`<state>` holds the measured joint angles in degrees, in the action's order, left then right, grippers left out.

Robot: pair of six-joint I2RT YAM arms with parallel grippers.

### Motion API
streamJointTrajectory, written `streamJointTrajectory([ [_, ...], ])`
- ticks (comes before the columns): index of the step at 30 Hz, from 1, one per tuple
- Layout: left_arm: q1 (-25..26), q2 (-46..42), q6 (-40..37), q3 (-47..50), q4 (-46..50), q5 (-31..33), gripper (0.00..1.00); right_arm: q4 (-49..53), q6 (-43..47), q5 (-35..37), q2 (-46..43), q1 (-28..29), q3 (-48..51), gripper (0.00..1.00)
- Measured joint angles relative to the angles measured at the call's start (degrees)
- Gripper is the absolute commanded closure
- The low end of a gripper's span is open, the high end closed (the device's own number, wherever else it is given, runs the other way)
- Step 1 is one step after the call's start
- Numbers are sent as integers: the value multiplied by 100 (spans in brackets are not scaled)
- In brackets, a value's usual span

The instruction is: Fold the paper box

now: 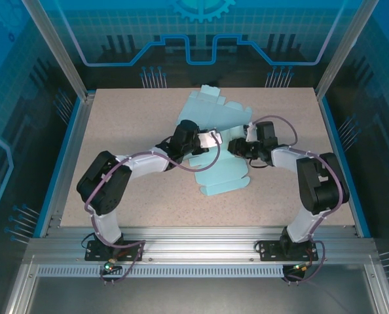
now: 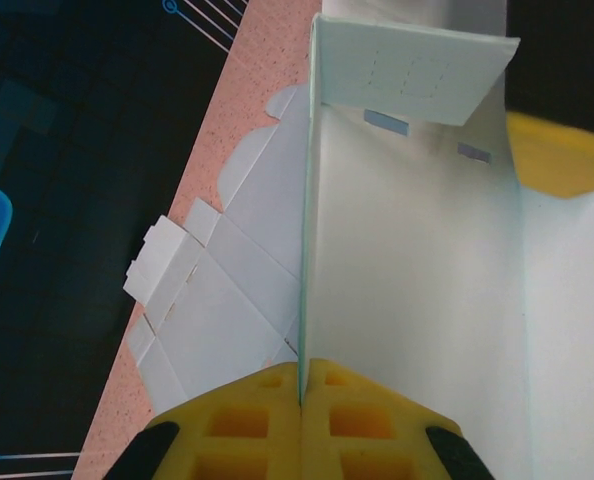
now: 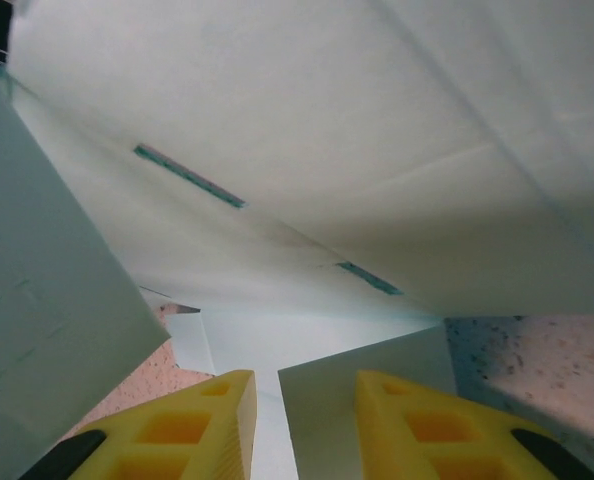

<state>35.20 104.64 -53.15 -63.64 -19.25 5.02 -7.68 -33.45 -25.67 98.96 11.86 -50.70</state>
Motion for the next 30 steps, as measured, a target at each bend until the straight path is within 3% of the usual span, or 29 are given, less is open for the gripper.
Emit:
streamJointTrajectory([
  [13, 120, 107, -868, 127, -170, 271, 100, 70, 15, 181, 61, -31, 232, 65],
  [21, 254, 162, -1709, 496, -988, 457, 100, 415, 313, 122, -772, -581, 592, 61],
  [30, 282, 354, -2127, 688, -1915, 577, 100, 835, 636, 116, -1318, -1338, 476, 61],
])
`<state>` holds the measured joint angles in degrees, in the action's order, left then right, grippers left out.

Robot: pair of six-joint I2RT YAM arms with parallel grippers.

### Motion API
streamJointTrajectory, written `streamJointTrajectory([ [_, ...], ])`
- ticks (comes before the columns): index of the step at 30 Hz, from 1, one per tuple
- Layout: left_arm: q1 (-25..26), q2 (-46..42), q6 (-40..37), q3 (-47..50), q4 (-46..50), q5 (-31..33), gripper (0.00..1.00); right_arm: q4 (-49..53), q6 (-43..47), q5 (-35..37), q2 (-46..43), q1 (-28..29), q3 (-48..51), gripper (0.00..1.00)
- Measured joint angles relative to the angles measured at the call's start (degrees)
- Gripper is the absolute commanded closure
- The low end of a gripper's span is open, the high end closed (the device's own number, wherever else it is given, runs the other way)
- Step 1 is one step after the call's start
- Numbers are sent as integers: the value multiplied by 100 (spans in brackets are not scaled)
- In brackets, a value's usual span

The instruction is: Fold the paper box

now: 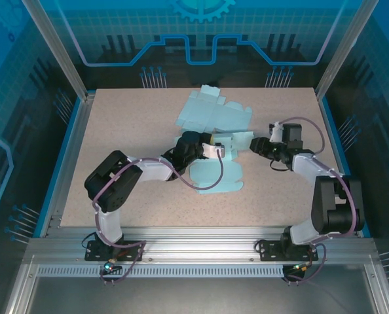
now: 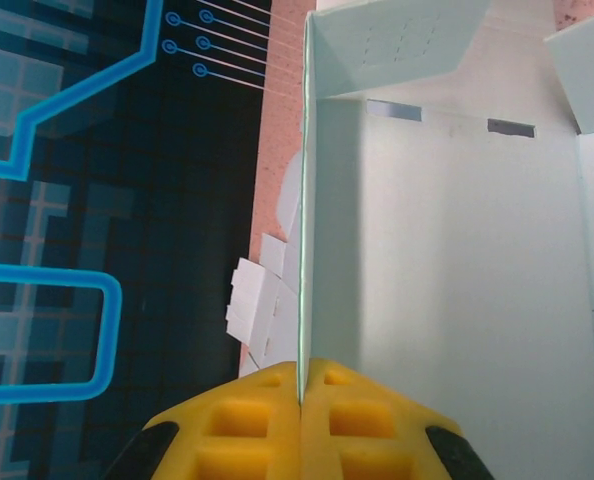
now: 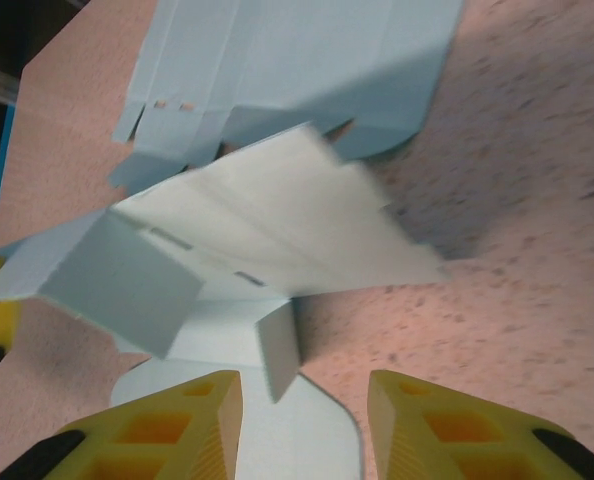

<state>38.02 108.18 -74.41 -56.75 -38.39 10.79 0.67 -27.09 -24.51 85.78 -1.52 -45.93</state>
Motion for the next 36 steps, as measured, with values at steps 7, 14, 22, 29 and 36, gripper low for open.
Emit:
streamJointTrajectory([
  [7, 2, 42, -76, 37, -278, 13, 100, 144, 59, -50, 713, -516, -942, 62],
  [14, 2, 66, -76, 68, -374, 13, 100, 48, 122, -481, 2448, -535, -2275, 63],
  [22, 2, 164, -87, 68, -444, 13, 100, -240, -96, -1217, 3351, -444, -2566, 63],
  [29, 2, 323, -208, 68, -573, 39, 100, -728, -127, -1499, 3213, -225, -2229, 63],
  [36, 2, 459, -280, 68, -671, 57, 100, -1156, -291, -1482, 2758, -129, -1390, 63],
])
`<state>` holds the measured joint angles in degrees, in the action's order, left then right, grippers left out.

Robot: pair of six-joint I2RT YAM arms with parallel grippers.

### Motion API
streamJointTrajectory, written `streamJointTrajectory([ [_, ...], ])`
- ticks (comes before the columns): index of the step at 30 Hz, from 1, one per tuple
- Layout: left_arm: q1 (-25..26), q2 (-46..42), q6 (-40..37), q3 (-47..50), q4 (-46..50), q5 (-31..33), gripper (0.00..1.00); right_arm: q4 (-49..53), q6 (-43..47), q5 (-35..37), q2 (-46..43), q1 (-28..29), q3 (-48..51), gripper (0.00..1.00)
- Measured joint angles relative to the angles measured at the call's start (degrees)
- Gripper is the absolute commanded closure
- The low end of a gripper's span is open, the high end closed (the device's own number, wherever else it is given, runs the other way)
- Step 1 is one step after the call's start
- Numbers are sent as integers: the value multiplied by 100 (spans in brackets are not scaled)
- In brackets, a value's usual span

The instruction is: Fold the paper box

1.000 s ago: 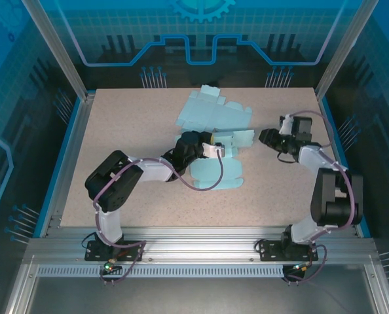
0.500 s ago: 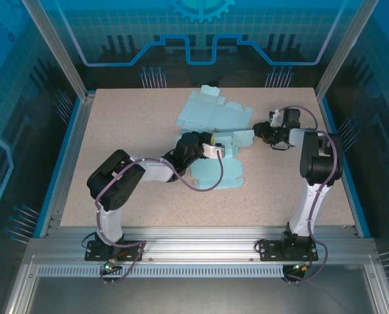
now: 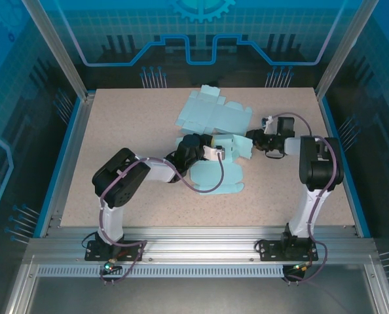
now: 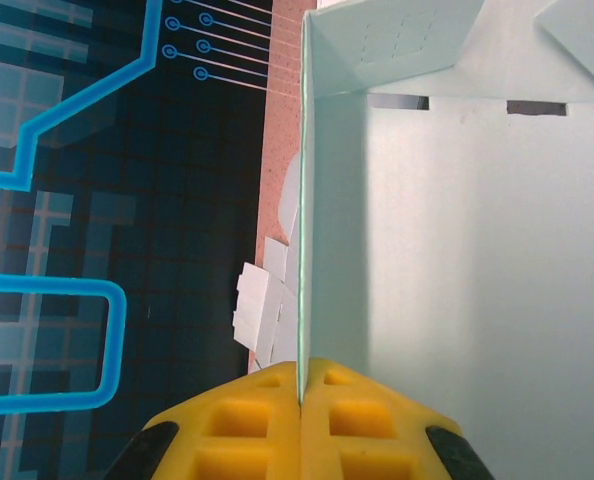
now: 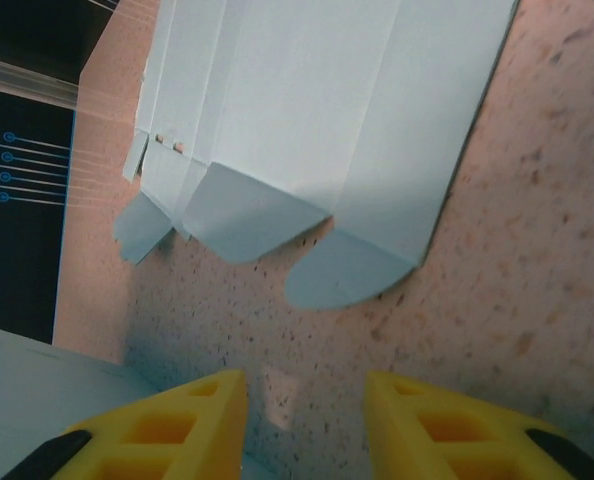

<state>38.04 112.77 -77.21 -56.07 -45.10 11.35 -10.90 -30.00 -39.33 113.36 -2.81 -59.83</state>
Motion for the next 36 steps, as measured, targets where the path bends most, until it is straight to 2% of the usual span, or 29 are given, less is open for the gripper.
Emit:
streamJointTrajectory([
  [12, -4, 57, -94, -2, -74, 7, 100, -70, 101, 586, -1001, 546, 680, 62],
  [31, -42, 131, -122, -2, -166, 42, 100, 31, 315, 1113, -1703, 909, 1351, 58],
  [36, -42, 195, -256, 11, -457, 44, 100, 144, 413, 1250, -2004, 964, 1484, 57],
])
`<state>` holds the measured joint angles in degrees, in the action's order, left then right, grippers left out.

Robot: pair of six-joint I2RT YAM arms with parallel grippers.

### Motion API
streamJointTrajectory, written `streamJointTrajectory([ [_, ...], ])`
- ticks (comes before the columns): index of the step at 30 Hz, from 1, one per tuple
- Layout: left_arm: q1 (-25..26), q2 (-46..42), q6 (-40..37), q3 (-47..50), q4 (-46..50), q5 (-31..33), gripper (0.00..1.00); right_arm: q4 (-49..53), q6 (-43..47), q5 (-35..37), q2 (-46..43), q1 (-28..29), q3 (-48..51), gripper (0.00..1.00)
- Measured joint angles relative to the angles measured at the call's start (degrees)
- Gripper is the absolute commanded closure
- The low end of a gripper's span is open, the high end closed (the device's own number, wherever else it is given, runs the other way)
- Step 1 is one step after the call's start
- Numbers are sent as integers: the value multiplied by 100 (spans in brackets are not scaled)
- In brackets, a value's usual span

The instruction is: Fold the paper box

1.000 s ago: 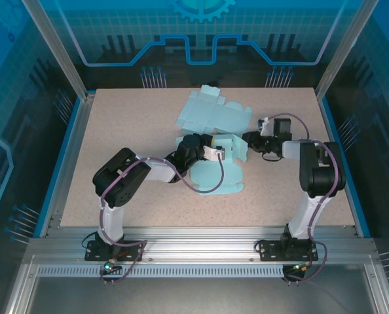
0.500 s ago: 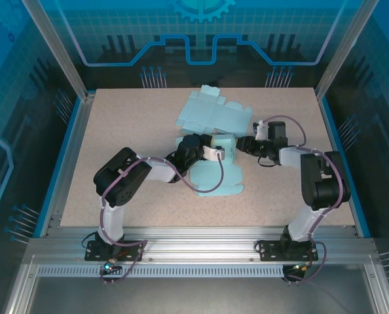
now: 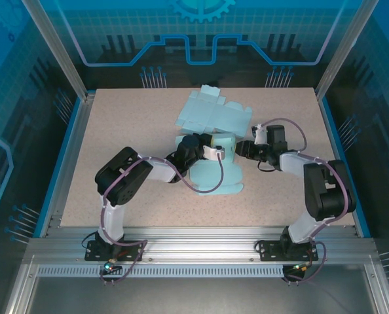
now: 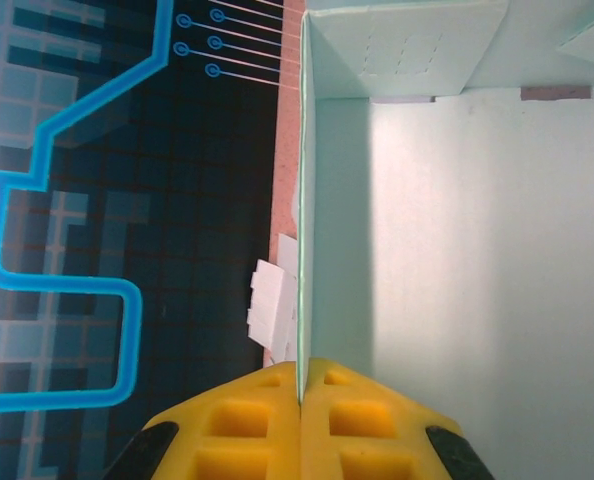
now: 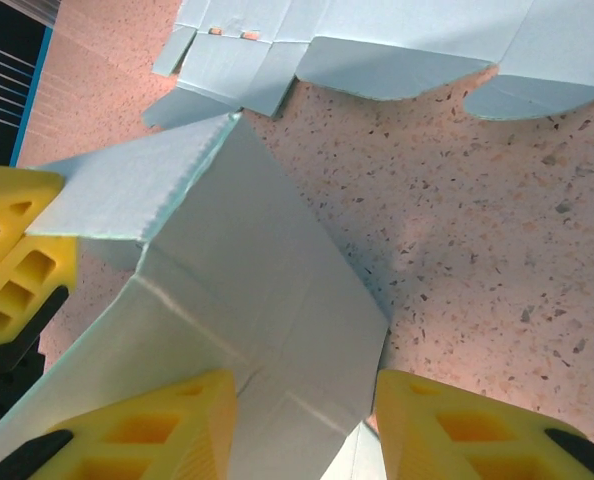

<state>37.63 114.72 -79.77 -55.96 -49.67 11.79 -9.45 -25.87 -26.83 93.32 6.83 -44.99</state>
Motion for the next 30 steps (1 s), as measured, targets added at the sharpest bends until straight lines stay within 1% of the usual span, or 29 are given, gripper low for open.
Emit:
streamJointTrajectory([
  [6, 17, 243, -472, 151, -868, -7, 100, -37, 92, 94, -70, 2, 107, 57],
  [8, 15, 326, -590, 179, -1029, -7, 100, -81, 116, 90, -57, 2, 120, 56],
  [14, 15, 348, -776, 219, -1285, -4, 100, -520, 160, -63, 184, 20, 127, 54],
  [22, 15, 472, -935, 221, -1541, -7, 100, -826, 251, 20, 249, 199, 372, 52],
  [30, 20, 487, -979, 247, -1598, -24, 100, -820, 304, 531, 254, 393, 389, 52],
])
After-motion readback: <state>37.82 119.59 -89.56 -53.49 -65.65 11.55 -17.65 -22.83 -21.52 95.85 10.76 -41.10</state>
